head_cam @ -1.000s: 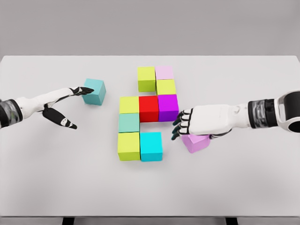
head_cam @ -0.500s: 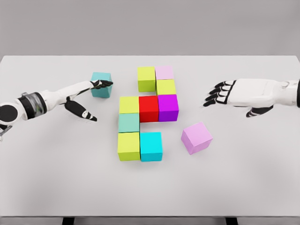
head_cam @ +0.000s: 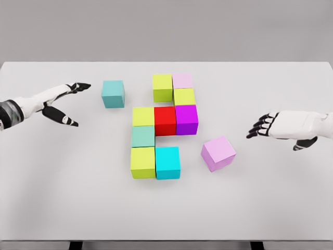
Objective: Assemble the squares on the desktop into the number 2
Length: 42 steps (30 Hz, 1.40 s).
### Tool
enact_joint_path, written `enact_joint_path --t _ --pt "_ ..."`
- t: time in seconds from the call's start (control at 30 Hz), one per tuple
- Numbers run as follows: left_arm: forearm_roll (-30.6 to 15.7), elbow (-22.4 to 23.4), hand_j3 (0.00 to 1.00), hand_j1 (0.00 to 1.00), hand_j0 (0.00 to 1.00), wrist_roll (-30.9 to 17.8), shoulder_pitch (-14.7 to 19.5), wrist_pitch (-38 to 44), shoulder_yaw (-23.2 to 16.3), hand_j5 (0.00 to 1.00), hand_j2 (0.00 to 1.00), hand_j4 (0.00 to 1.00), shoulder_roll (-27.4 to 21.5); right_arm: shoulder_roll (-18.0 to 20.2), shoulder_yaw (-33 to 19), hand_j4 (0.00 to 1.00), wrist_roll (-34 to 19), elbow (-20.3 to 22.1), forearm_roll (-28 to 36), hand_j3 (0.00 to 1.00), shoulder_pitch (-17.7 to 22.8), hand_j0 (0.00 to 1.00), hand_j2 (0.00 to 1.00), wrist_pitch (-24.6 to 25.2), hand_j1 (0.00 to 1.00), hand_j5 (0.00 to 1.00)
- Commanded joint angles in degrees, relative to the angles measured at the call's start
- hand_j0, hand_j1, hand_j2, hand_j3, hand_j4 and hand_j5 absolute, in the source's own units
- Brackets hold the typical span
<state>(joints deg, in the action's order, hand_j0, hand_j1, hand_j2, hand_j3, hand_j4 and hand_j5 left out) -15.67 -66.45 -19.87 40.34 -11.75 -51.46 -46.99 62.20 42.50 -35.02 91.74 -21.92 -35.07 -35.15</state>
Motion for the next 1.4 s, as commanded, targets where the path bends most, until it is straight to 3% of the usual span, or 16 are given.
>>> enact_joint_path --t 0.0,0.17,0.4,0.97,1.07,1.2,1.37 --pt "1.5 1.4 1.00 1.00 1.00 -0.1 0.0 -0.1 0.1 1.00 1.00 1.00 2.6 -0.1 0.0 1.00 0.0 1.9 -0.8 1.00 0.1 1.00 1.00 0.2 1.00 1.00" --pt "1.5 -1.5 1.00 1.00 1.00 -0.4 0.0 -0.1 0.1 1.00 1.00 1.00 3.1 -1.6 1.4 1.00 0.0 4.7 -1.1 1.00 0.1 1.00 1.00 0.2 1.00 1.00" --pt "1.7 -1.5 1.00 1.00 1.00 -0.4 0.2 0.3 0.0 1.00 1.00 1.00 7.3 -1.9 2.3 1.00 0.0 8.7 -1.4 1.00 0.1 1.00 1.00 0.2 1.00 1.00" --pt "2.8 -0.8 1.00 1.00 1.00 -0.1 1.8 2.4 0.0 1.00 1.00 1.00 11.1 -4.0 4.7 1.00 0.0 9.1 -1.5 1.00 -0.5 1.00 1.00 0.2 1.00 1.00" --pt "2.8 -0.8 1.00 1.00 1.00 -0.1 1.8 2.4 -0.1 1.00 1.00 1.00 11.1 -3.4 3.0 1.00 0.0 7.8 -2.8 1.00 -0.7 1.00 1.00 0.2 1.00 1.00" --pt "2.8 -0.5 1.00 1.00 1.00 -0.1 1.8 2.5 -0.1 1.00 1.00 1.00 11.6 -3.8 -0.1 1.00 0.0 1.1 -2.8 1.00 -1.9 1.00 1.00 0.2 1.00 1.00" --pt "3.2 1.1 1.00 1.00 1.00 -0.1 2.1 2.5 -0.1 1.00 1.00 1.00 12.9 -10.8 0.2 1.00 0.0 -4.1 -3.2 1.00 -4.7 1.00 1.00 0.2 1.00 1.00"
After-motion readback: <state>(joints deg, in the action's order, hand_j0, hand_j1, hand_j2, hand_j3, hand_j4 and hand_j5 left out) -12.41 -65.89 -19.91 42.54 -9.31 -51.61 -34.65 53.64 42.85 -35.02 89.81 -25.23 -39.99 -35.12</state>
